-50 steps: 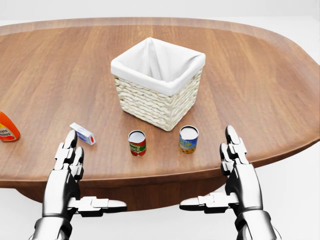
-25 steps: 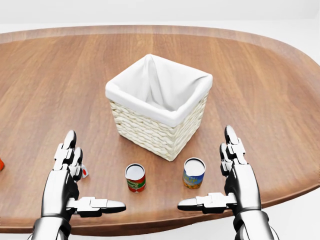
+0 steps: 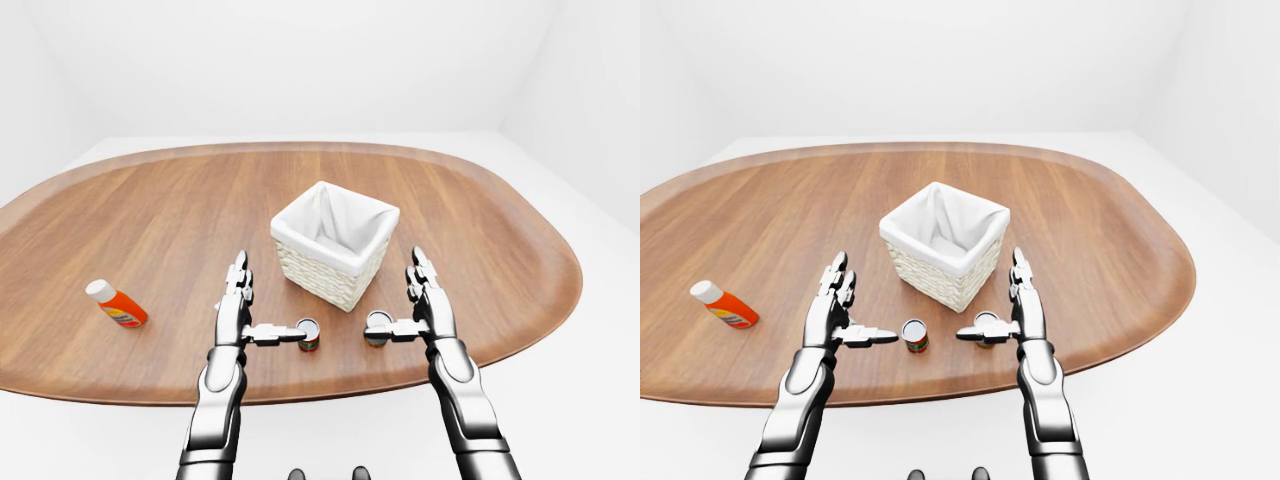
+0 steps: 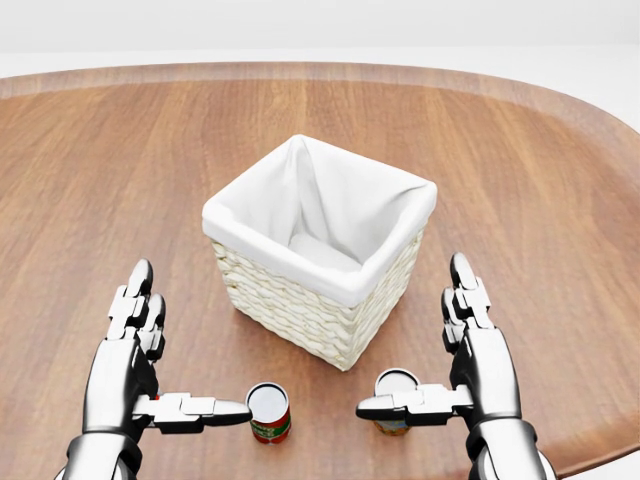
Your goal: Pick up the alphabet soup and the cream cheese box, and put them in the basket.
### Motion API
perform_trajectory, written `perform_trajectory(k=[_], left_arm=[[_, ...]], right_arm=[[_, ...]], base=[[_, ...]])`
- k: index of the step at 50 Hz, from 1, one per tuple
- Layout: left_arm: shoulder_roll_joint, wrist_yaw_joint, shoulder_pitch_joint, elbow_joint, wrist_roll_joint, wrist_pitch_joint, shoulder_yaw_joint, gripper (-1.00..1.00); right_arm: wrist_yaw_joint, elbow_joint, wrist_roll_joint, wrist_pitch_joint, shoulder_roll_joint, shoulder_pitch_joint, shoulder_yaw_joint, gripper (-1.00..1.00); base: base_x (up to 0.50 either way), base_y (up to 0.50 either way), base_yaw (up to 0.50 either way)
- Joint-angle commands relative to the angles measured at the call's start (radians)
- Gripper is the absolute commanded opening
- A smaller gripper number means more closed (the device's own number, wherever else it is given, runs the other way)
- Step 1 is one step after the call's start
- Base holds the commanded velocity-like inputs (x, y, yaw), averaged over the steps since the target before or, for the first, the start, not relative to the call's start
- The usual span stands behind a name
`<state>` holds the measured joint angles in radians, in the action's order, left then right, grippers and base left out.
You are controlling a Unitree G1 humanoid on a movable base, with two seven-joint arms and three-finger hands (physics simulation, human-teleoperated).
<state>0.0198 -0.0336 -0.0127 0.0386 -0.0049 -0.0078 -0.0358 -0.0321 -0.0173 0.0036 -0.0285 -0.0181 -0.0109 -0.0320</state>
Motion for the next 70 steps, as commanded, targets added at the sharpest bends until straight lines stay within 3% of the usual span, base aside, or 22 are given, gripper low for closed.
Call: perform_trajectory(k=[1,7,9,23,28,38,44,46,57,70], left_arm=[[0.0,-0.001,0.004,-0.006,0.0,0.004,0.001,1.0],[0.0,-0.001,0.006,-0.009,0.0,0.005,0.001,1.0],[0.0,-0.001,0.005,-0.008,0.0,0.005,0.0,1.0],[0.0,-0.002,0.006,-0.006,0.0,0.0,0.0,1.0],[0.0,-0.001,0.003,-0.003,-0.001,0.0,-0.002,1.0],[0.002,-0.003,0.006,-0.014,-0.009,0.005,-0.006,1.0],[0.003,-0.004,0.001,-0.004,-0.011,0.0,-0.009,1.0],[0.004,-0.004,0.005,-0.016,-0.013,0.01,-0.01,1.0],[0.004,-0.007,0.008,-0.019,-0.016,0.008,-0.012,1.0],[0.003,-0.012,0.016,-0.03,-0.022,0.01,-0.012,1.0]], right_arm=[[0.007,0.002,-0.012,-0.007,-0.001,0.004,0.001,1.0],[0.016,0.011,-0.021,-0.018,0.0,0.006,0.0,1.0],[0.042,0.013,-0.033,-0.052,0.001,0.001,-0.005,1.0],[0.041,0.058,-0.081,-0.055,0.001,0.036,0.016,1.0],[0.114,0.081,-0.202,-0.059,-0.001,0.048,0.03,1.0],[0.185,0.331,-0.432,-0.059,-0.003,0.369,0.126,1.0],[0.211,0.346,-0.472,-0.059,-0.02,0.446,0.162,1.0],[0.232,0.342,-0.493,-0.059,-0.03,0.473,0.179,1.0],[0.28,0.213,-0.525,-0.059,-0.043,0.43,0.206,1.0],[0.296,-0.106,-0.54,-0.059,-0.011,0.237,0.178,1.0]], base=[[0.22,0.0,0.0],[0.5,0.0,0.0],[0.45,0.0,0.0],[0.18,0.0,0.0],[0.23,0.0,0.0],[0.0,0.0,0.0],[0.0,0.0,0.0],[0.0,0.0,0.0],[0.0,0.0,0.0],[0.0,0.0,0.0]])
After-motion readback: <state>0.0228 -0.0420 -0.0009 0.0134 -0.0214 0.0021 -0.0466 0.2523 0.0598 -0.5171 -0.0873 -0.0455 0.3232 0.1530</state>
